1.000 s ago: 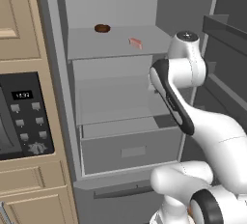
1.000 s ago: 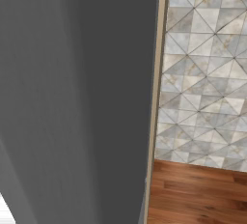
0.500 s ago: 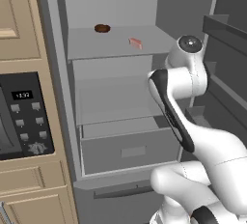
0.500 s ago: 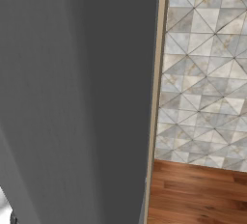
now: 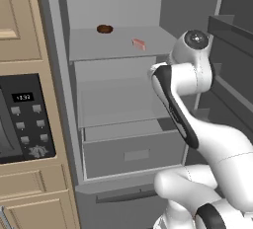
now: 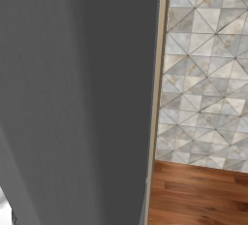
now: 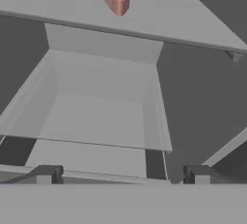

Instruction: Take the steak from the fridge and place it on the digital scale on the counter by the fridge. Wait a few seconds for a reading, then move it to the plate on the dining counter.

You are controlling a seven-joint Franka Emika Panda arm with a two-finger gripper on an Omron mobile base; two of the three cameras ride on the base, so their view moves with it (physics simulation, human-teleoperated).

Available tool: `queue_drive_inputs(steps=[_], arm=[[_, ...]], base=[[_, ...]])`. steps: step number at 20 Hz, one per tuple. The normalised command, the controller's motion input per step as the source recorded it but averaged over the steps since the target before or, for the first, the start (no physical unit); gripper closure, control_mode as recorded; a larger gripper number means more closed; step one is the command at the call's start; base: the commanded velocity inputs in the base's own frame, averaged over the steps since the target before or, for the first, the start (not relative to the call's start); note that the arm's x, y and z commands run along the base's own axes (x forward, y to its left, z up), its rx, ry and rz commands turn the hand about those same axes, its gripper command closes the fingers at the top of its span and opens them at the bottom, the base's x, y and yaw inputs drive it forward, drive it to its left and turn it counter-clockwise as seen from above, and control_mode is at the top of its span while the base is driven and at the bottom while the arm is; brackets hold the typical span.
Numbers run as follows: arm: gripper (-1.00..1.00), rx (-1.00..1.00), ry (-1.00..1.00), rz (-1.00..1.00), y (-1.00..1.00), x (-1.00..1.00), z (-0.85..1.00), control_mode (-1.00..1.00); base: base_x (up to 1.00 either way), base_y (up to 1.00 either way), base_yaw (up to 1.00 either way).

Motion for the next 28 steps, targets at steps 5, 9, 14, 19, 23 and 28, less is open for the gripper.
queue_drive_inputs(steps=[5,9,14,19,23,28], arm=[[-1.00,0.03,-0.09,0.00,0.00,0.27,0.20,-1.00],[-1.00,0.03,-0.19,0.00,0.06,0.19,0.29,-1.00],[-1.00,0.05,-0.12,0.00,0.05,0.25,0.29,-1.00],[-1.00,0.08,-0.02,0.00,0.00,0.55,0.17,-1.00],[-1.00,0.09,-0.01,0.00,0.07,0.68,0.12,-1.00],[-1.00,0.02,0.00,0.00,0.21,0.80,0.01,-1.00]], base=[[0.00,0.00,0.00],[0.00,0.00,0.00],[0.00,0.00,0.00],[0.00,0.00,0.00],[0.00,0.00,0.00],[0.00,0.00,0.00]])
